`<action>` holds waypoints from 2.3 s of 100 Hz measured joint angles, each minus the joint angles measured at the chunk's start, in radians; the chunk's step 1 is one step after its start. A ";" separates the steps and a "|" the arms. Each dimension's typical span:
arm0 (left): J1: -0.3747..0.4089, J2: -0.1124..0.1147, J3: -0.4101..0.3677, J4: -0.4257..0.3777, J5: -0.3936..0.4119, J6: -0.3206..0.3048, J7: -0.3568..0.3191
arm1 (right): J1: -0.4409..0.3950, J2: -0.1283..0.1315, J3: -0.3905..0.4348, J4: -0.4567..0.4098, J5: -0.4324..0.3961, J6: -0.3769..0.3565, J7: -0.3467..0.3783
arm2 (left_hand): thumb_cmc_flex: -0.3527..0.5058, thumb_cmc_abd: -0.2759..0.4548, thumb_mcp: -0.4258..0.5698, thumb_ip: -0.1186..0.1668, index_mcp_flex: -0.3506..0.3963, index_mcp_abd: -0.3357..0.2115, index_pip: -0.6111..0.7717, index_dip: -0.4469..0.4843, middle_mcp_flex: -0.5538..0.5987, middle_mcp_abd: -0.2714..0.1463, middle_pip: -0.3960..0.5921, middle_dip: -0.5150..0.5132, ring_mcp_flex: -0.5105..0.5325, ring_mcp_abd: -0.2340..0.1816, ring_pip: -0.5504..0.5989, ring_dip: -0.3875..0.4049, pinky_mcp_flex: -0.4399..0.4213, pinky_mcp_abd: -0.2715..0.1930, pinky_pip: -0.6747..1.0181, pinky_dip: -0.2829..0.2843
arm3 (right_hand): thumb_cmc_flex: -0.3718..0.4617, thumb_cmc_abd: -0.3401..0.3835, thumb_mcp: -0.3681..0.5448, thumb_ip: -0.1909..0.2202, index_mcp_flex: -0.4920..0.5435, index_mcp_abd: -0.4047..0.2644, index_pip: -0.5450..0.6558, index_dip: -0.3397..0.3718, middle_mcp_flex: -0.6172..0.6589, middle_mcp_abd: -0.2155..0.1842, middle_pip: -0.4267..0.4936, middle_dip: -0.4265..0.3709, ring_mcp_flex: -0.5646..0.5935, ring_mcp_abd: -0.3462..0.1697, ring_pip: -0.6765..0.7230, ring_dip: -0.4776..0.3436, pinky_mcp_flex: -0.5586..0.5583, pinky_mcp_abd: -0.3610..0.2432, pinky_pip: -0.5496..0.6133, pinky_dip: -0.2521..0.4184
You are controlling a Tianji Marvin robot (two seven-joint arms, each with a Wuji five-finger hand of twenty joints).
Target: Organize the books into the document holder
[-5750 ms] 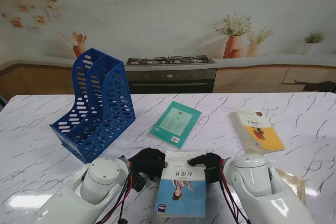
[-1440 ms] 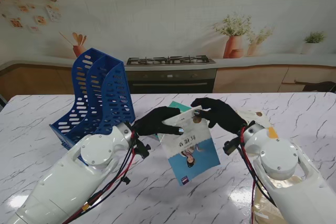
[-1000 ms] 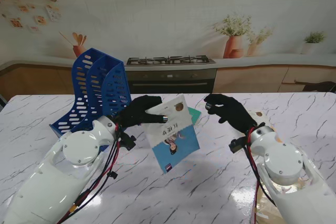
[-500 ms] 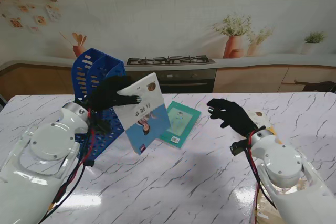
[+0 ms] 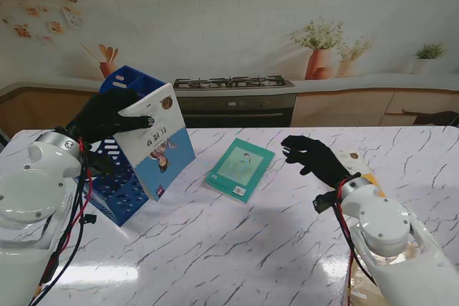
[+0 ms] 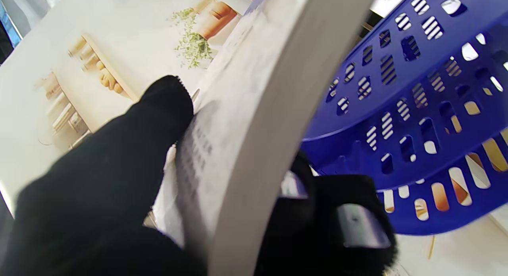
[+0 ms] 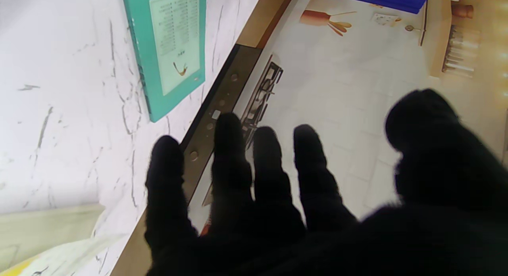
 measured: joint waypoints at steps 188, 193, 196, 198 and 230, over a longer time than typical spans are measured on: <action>0.003 0.008 -0.243 -0.034 0.242 0.161 0.008 | 0.048 -0.001 -0.045 0.037 -0.021 -0.037 -0.012 | -0.010 -0.002 0.008 0.000 0.008 -0.006 0.003 0.000 0.011 -0.001 0.000 0.007 0.002 0.003 0.007 -0.001 0.001 0.004 0.000 -0.008 | 0.000 0.000 -0.016 0.000 0.000 0.000 0.000 0.000 0.002 -0.001 0.000 0.000 -0.017 0.000 -0.010 0.000 -0.001 0.000 -0.010 0.001; -0.013 0.008 -0.238 -0.010 0.238 0.162 0.014 | 0.051 -0.001 -0.047 0.042 -0.020 -0.037 -0.011 | -0.010 -0.002 0.008 0.000 0.008 -0.007 0.003 0.000 0.011 -0.001 0.000 0.007 0.002 0.003 0.007 -0.001 0.001 0.004 0.000 -0.008 | 0.000 0.000 -0.016 0.000 0.000 0.000 0.000 0.000 0.002 -0.001 0.000 0.000 -0.017 0.000 -0.010 0.000 -0.001 0.000 -0.010 0.002; -0.022 0.008 -0.235 0.004 0.236 0.162 0.016 | 0.053 -0.001 -0.048 0.046 -0.020 -0.036 -0.011 | -0.010 -0.002 0.008 0.000 0.008 -0.007 0.003 0.000 0.011 -0.001 0.000 0.007 0.002 0.003 0.007 -0.001 0.001 0.004 0.000 -0.008 | 0.000 0.000 -0.016 0.000 0.000 0.000 0.000 0.000 0.002 -0.001 0.000 0.000 -0.017 0.000 -0.010 0.000 -0.001 0.000 -0.010 0.002; -0.027 0.008 -0.234 0.013 0.236 0.162 0.017 | 0.054 -0.001 -0.048 0.048 -0.020 -0.036 -0.011 | -0.010 -0.002 0.008 0.000 0.008 -0.007 0.003 0.000 0.011 -0.001 0.000 0.007 0.002 0.003 0.007 -0.001 0.001 0.004 0.000 -0.009 | 0.000 0.000 -0.016 0.000 0.000 0.000 0.000 0.000 0.002 -0.001 0.000 0.000 -0.017 0.000 -0.010 0.000 -0.001 0.000 -0.010 0.002; -0.106 0.006 -0.209 0.188 0.252 0.050 0.076 | 0.069 -0.003 -0.050 0.064 -0.023 -0.025 -0.011 | -0.016 -0.002 0.016 0.000 0.008 -0.009 0.003 0.000 0.011 -0.002 0.000 0.014 0.002 0.003 0.008 -0.001 0.001 0.005 0.000 -0.012 | -0.012 0.000 -0.011 0.000 0.000 0.000 0.000 0.000 0.002 -0.001 0.000 0.000 -0.017 0.000 -0.010 0.000 -0.001 0.000 -0.008 0.004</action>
